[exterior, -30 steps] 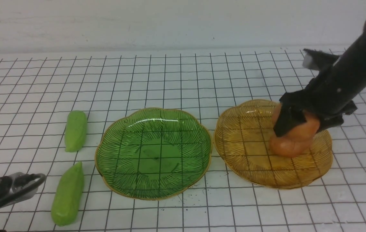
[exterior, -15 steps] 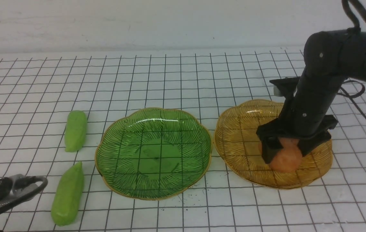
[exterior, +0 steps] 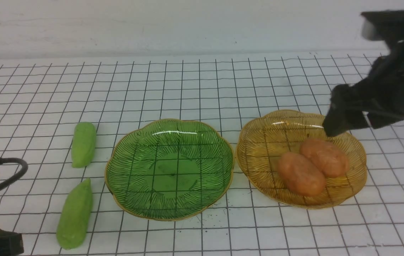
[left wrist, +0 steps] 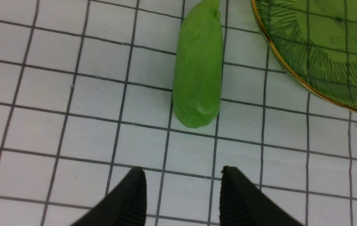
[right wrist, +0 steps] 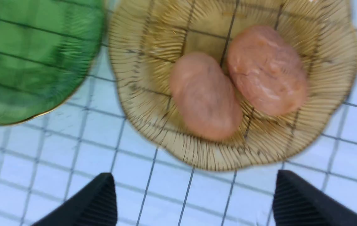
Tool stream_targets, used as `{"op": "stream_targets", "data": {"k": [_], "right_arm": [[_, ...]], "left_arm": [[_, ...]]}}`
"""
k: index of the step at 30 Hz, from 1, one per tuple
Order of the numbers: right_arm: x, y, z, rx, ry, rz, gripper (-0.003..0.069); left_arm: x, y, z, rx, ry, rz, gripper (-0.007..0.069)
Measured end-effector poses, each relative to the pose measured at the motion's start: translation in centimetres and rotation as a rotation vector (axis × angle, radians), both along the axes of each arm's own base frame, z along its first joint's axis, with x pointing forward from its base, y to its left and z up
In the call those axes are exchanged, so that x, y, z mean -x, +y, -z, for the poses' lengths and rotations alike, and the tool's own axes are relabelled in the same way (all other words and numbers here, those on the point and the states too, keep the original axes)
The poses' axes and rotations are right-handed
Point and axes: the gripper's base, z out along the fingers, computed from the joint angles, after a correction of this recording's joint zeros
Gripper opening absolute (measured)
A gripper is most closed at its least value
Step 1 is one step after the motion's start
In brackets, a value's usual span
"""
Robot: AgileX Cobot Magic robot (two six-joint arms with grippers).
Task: Put different types of vegetables on the plate.
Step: 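Put the green cucumber next to the left plate into that plate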
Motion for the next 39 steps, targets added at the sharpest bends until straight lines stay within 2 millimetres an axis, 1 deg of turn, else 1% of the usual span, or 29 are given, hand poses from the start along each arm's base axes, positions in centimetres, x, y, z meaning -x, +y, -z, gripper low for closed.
{"op": "stream_targets", "data": {"k": [2, 3, 4, 5, 6, 7, 10, 11, 12, 13, 17, 19, 20, 22, 24, 26, 27, 29, 30, 31, 33, 36, 37, 38, 39], "right_arm": [[2.9, -0.9, -1.3, -0.013, -0.051, -0.004, 0.0533], [3.8, -1.2, -1.6, -0.015, -0.066, -0.009, 0.0505], [5.7, -1.7, -2.1, -0.024, -0.099, -0.009, 0.0468], [7.1, -2.2, -2.3, -0.029, -0.119, -0.009, 0.0435], [7.9, -2.4, -2.4, -0.028, -0.132, -0.009, 0.0409], [9.3, -3.0, -2.4, -0.027, -0.159, -0.007, 0.0377], [12.2, -4.0, -2.5, -0.033, -0.265, -0.004, 0.0295], [13.2, -4.4, -2.2, -0.034, -0.305, 0.001, 0.0252], [13.4, -4.5, -2.2, -0.036, -0.312, 0.001, 0.0246], [14.6, -5.0, -2.0, -0.044, -0.368, 0.006, 0.0202], [16.7, -5.8, -0.7, -0.043, -0.429, 0.013, 0.0119], [17.0, -5.9, -0.1, -0.038, -0.422, 0.013, 0.0097], [17.1, -5.9, 0.0, -0.039, -0.423, 0.013, 0.0095], [17.0, -5.9, 0.9, -0.03, -0.397, 0.012, 0.0079], [16.9, -5.8, 1.5, -0.026, -0.386, 0.012, 0.0076], [16.8, -5.8, 2.0, -0.023, -0.373, 0.011, 0.0075], [16.7, -5.8, 2.1, -0.022, -0.372, 0.011, 0.0076], [16.7, -5.8, 2.5, -0.019, -0.363, 0.011, 0.0076], [16.7, -5.8, 2.5, -0.019, -0.363, 0.011, 0.0076], [16.7, -5.8, 2.6, -0.019, -0.361, 0.011, 0.0076], [16.6, -5.8, 2.7, -0.018, -0.358, 0.011, 0.0076], [16.6, -5.8, 2.7, -0.018, -0.358, 0.011, 0.0076], [16.6, -5.8, 2.7, -0.018, -0.358, 0.011, 0.0076], [16.6, -5.8, 2.7, -0.018, -0.358, 0.011, 0.0076], [16.6, -5.8, 2.7, -0.019, -0.358, 0.011, 0.0076]], "left_arm": [[-0.5, 0.0, 0.2, 0.005, 0.017, -0.009, 0.03], [-0.8, 0.0, 0.2, 0.007, 0.027, -0.013, 0.0302], [-1.4, 0.0, 0.3, 0.006, 0.05, -0.013, 0.0305], [-1.9, -0.1, 0.5, 0.005, 0.074, -0.014, 0.0307], [-2.3, -0.1, 0.4, 0.005, 0.084, -0.014, 0.0307], [-3.3, -0.1, 0.7, 0.003, 0.122, -0.014, 0.0307], [-5.3, -0.2, 1.0, -0.01, 0.179, 0.002, 0.0308], [-6.5, -0.3, 1.2, -0.021, 0.21, 0.017, 0.0312], [-6.7, -0.3, 1.3, -0.023, 0.214, 0.019, 0.0315], [-7.8, -0.3, 1.7, -0.032, 0.244, 0.035, 0.0329], [-10.4, -0.6, 3.1, -0.025, 0.309, 0.053, 0.0386], [-11.5, -0.8, 3.8, -0.006, 0.328, 0.057, 0.043], [-11.7, -0.8, 3.9, -0.002, 0.331, 0.058, 0.0443], [-12.7, -1.1, 4.9, 0.022, 0.348, 0.072, 0.0486], [-13.3, -1.3, 5.8, 0.035, 0.363, 0.084, 0.051], [-13.8, -1.4, 6.8, 0.044, 0.383, 0.095, 0.0521], [-13.9, -1.4, 6.9, 0.045, 0.384, 0.096, 0.0521], [-14.5, -1.5, 8.0, 0.049, 0.405, 0.097, 0.0521], [-14.5, -1.5, 8.1, 0.049, 0.408, 0.096, 0.0521], [-14.7, -1.5, 8.6, 0.047, 0.422, 0.098, 0.0521], [-14.8, -1.4, 9.3, 0.036, 0.448, 0.103, 0.0515], [-14.9, -1.3, 9.7, 0.016, 0.465, 0.113, 0.0479], [-14.9, -1.2, 9.9, 0.001, 0.473, 0.121, 0.0418], [-14.9, -1.2, 10.0, -0.005, 0.475, 0.124, 0.0375], [-14.9, -1.1, 9.9, -0.012, 0.476, 0.128, 0.0365]]}}
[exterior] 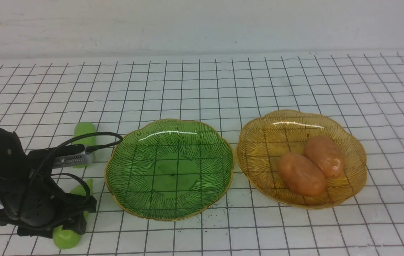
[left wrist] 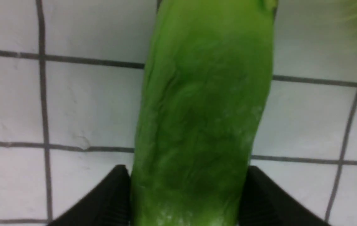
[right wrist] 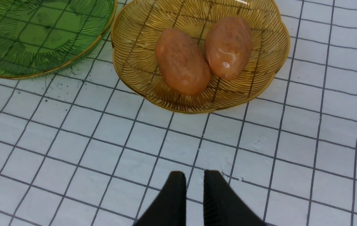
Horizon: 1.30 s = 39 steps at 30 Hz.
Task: Put different types of vegetables on the plate.
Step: 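Put the green cucumber next to the left plate into that plate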
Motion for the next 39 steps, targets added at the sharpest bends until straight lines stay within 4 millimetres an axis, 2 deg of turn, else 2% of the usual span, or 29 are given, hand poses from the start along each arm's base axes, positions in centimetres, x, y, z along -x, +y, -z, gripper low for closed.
{"op": "stream_targets", "data": {"k": [3, 5, 8, 13, 15, 18, 21, 23, 26, 27, 28, 31, 34, 35, 39], "right_arm": [[0.0, 0.0, 0.0, 0.0, 0.0, 0.0, 0.0076], [0.0, 0.0, 0.0, -0.001, 0.0, 0.0, 0.0076], [0.0, 0.0, 0.0, -0.003, 0.001, -0.001, 0.0076], [0.0, 0.1, 0.0, -0.011, -0.001, -0.003, 0.0076], [0.0, 0.2, -0.1, -0.027, -0.006, 0.001, 0.0076], [-0.1, 0.4, -0.2, -0.063, -0.013, -0.007, 0.0076], [-0.1, 0.7, -0.4, -0.097, -0.02, -0.014, 0.0076], [-0.1, 0.7, -0.4, -0.11, -0.025, -0.015, 0.0076], [-0.1, 0.7, -0.5, -0.111, -0.028, -0.015, 0.0076], [-0.1, 0.7, -0.5, -0.111, -0.028, -0.015, 0.0076], [-0.1, 0.7, -0.5, -0.111, -0.028, -0.015, 0.0076], [-0.1, 0.7, -0.5, -0.111, -0.028, -0.015, 0.0076], [-0.1, 0.7, -0.5, -0.111, -0.027, -0.015, 0.0076], [-0.1, 0.7, -0.4, -0.109, -0.022, -0.016, 0.0076], [0.0, 0.7, -0.4, -0.106, -0.015, -0.016, 0.0076]], "left_arm": [[0.1, 0.1, -0.3, -0.008, 0.0, 0.002, 0.037], [0.4, 0.1, -1.4, -0.012, -0.004, 0.008, 0.037], [0.8, 0.1, -4.4, -0.014, -0.048, 0.016, 0.037], [0.7, -0.2, -10.9, 0.03, -0.134, 0.016, 0.037], [0.2, -0.7, -12.8, 0.08, -0.165, 0.014, 0.037], [-0.5, -2.1, -14.1, 0.177, -0.184, 0.054, 0.037], [-1.4, -4.5, -13.6, 0.274, -0.143, 0.131, 0.037], [-2.8, -6.8, -12.2, 0.317, -0.095, 0.189, 0.037], [-4.3, -8.2, -11.2, 0.326, -0.078, 0.211, 0.0375], [-5.8, -9.1, -10.2, 0.326, -0.067, 0.222, 0.0393], [-5.9, -9.2, -10.1, 0.325, -0.066, 0.223, 0.0398], [-8.3, -10.5, -8.2, 0.32, -0.039, 0.249, 0.0461], [-9.4, -11.0, -7.2, 0.318, -0.027, 0.261, 0.0502], [-10.3, -11.2, -6.3, 0.314, -0.016, 0.266, 0.0541], [-11.1, -11.2, -6.3, 0.296, -0.031, 0.277, 0.0584]]}}
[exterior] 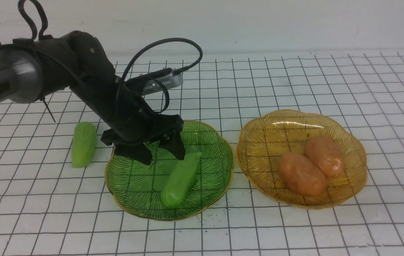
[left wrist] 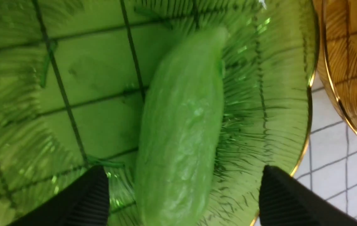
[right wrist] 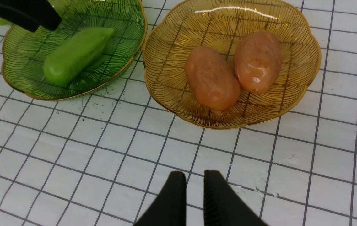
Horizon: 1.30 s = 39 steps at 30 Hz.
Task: Put different types of vegetables on the plate.
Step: 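Put the green cucumber next to the left plate into that plate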
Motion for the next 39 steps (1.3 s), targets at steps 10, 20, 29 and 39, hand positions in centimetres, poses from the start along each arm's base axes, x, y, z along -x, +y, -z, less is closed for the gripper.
{"op": "stream_targets", "data": {"k": [10, 20, 29, 39], "right_arm": [[0.0, 0.0, 0.0, 0.001, 0.001, 0.0, 0.0076], [-0.2, 0.1, 1.9, 0.013, 0.043, 0.003, 0.0076], [-0.3, 0.1, 2.0, 0.037, 0.022, -0.025, 0.0076], [-0.3, 0.2, 2.0, 0.026, 0.025, -0.031, 0.0076]], "left_arm": [[-2.9, 7.1, -2.5, -0.323, -0.126, -0.162, 0.059], [-5.4, 11.6, 2.0, -0.415, -0.094, -0.314, 0.0582], [-6.2, 11.6, 7.5, -0.437, 0.017, -0.293, 0.0571], [-6.0, 12.0, 5.7, -0.492, 0.061, -0.268, 0.0359]]}}
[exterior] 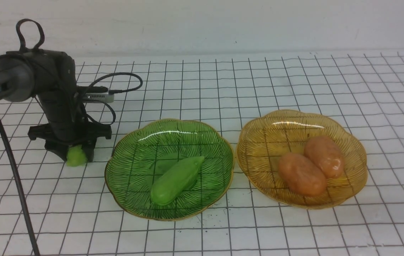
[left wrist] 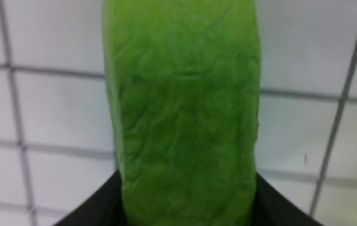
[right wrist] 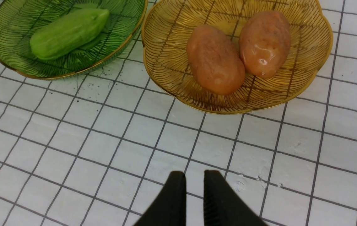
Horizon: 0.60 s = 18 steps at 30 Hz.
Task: Put different types of vegetables on the plate.
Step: 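Put the green cucumber next to the left plate into that plate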
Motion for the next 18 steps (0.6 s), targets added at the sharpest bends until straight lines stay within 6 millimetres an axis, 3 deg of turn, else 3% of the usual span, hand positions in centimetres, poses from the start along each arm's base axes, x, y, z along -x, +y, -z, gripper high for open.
{"op": "stream_targets", "data": {"k": [2, 4, 6, 7, 8, 12, 18], "right_arm": [[0.0, 0.0, 0.0, 0.0, -0.001, 0.0, 0.0076], [0.0, 0.0, 0.0, -0.002, -0.002, 0.0, 0.0076], [0.0, 0.0, 0.0, -0.003, -0.003, 0.0, 0.0076], [0.0, 0.0, 0.0, -0.003, -0.003, 0.0, 0.0076], [0.0, 0.0, -0.1, -0.005, -0.006, 0.001, 0.0076], [-0.1, 0.0, -0.1, -0.01, -0.017, 0.002, 0.0076], [-0.2, 0.1, -0.2, -0.007, -0.035, -0.004, 0.0076]], "left_arm": [[0.4, 0.0, -1.5, -0.006, 0.013, 0.019, 0.036], [1.5, -0.5, -4.4, -0.005, 0.014, 0.074, 0.036], [2.4, -1.8, -6.6, 0.032, -0.009, 0.13, 0.036], [2.4, -1.8, -6.6, 0.032, -0.009, 0.13, 0.036], [2.8, -3.2, -7.7, 0.08, -0.031, 0.176, 0.036], [3.5, -6.6, -8.0, 0.173, -0.025, 0.251, 0.036], [3.8, -11.7, -5.8, 0.176, 0.015, 0.387, 0.036]]}}
